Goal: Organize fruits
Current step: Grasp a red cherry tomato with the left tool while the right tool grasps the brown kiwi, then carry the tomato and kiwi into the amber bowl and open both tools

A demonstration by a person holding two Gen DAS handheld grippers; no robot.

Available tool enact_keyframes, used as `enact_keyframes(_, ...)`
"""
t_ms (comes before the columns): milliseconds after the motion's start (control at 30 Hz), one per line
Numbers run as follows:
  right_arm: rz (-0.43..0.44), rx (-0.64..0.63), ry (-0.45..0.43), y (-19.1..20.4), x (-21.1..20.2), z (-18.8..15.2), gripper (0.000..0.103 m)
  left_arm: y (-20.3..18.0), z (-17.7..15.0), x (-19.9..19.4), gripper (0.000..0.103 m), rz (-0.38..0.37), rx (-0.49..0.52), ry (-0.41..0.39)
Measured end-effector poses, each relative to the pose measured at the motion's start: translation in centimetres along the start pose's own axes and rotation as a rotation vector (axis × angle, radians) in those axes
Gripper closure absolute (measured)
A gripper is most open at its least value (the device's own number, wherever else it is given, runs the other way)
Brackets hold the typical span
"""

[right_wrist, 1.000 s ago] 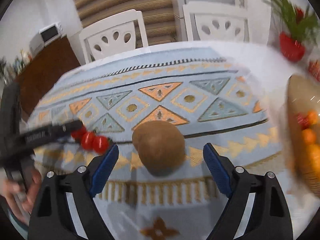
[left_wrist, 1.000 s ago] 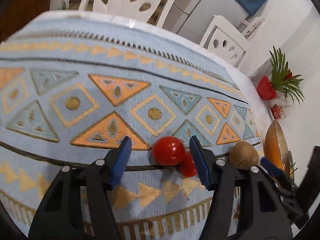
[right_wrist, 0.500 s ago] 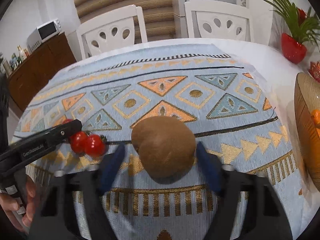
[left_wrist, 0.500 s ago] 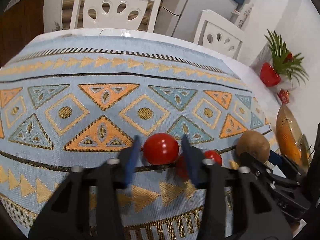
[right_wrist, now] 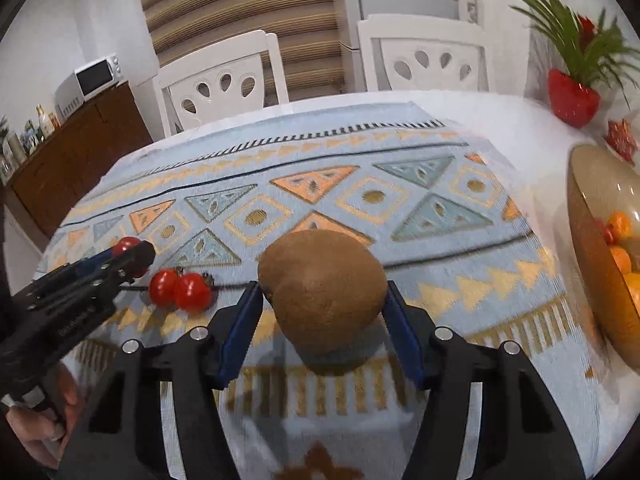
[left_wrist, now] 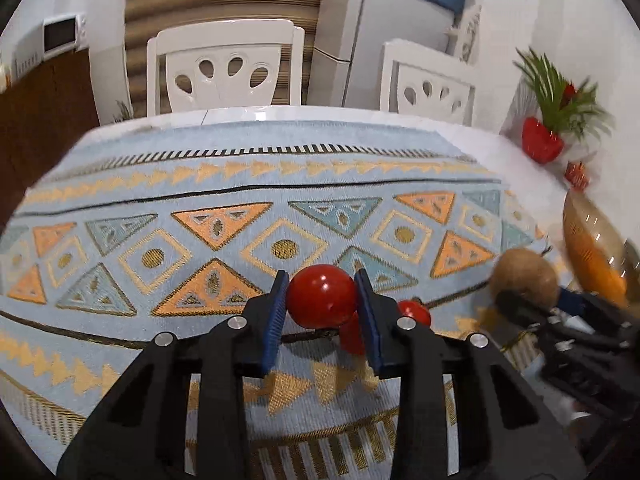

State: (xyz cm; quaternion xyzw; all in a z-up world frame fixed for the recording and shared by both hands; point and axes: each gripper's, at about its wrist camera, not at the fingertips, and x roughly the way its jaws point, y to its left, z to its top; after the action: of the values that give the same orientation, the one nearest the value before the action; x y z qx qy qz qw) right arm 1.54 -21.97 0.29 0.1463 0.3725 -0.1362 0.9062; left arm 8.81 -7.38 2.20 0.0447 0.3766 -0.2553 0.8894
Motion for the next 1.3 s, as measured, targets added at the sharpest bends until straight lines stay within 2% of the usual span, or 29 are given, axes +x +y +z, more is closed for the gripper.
enact_keyframes(100,0.003,0.025,0.018,-2.1,-2.2,-1.2,0.043,-1.2,0.3,-2.3,0.07,-0.053,-0.009,-0.016)
enact_keyframes(233,0.036,0.116,-0.048,-6.5,-7.6,-1.3,0.043,-6.4,2.0,-5.9,0.07,-0.14,0.065,-0.071)
enact_keyframes(300,-0.008,0.119,-0.095,-8.3,-10.4,-0.7,0.043,-9.5,3.2,-7.5,0.07,-0.18,0.11,-0.094)
enact_keyframes(400,-0.079,0.173,-0.149,-12.2,-14.4,0.6,0.043,-15.0,5.2,-9.5,0.07,-0.31,0.153,-0.131)
enact_keyframes(500,-0.137,0.259,-0.18,-16.6,-17.0,1.1,0.043,-19.4,6.1,-9.2,0.07,-0.41,0.163,-0.112)
enact_keyframes(600,-0.205,0.319,-0.186,-20.3,-18.1,0.8,0.043,-23.7,6.0,-7.6,0.07,-0.467,0.19,-0.075)
enact_keyframes(700,-0.232,0.382,-0.181,-23.6,-18.5,0.1,0.043,-26.7,5.5,-6.0,0.07,-0.508,0.208,-0.039)
enact_keyframes(867,-0.321,0.424,-0.139,-27.7,-16.9,-0.5,0.043,-29.9,4.8,-3.0,0.07,-0.512,0.236,0.02)
enact_keyframes(967,-0.315,0.459,-0.116,-29.4,-15.8,-0.5,0.043,-30.5,4.4,-1.4,0.07,-0.512,0.239,0.048)
enact_keyframes(1133,-0.357,0.471,-0.099,-30.6,-14.8,-0.5,0.042,-31.4,4.3,0.3,0.07,-0.505,0.243,0.073)
enact_keyframes(1167,-0.366,0.473,-0.104,-30.8,-14.7,-0.5,0.042,-31.4,4.3,0.4,0.067,-0.495,0.235,0.068)
enact_keyframes(1233,-0.382,0.455,-0.136,-30.6,-15.4,-0.5,0.042,-31.1,4.6,0.5,0.055,-0.504,0.215,0.07)
enact_keyframes(1300,-0.39,0.439,-0.164,-30.3,-16.0,-0.2,0.042,-30.6,4.6,0.3,0.052,-0.507,0.204,0.065)
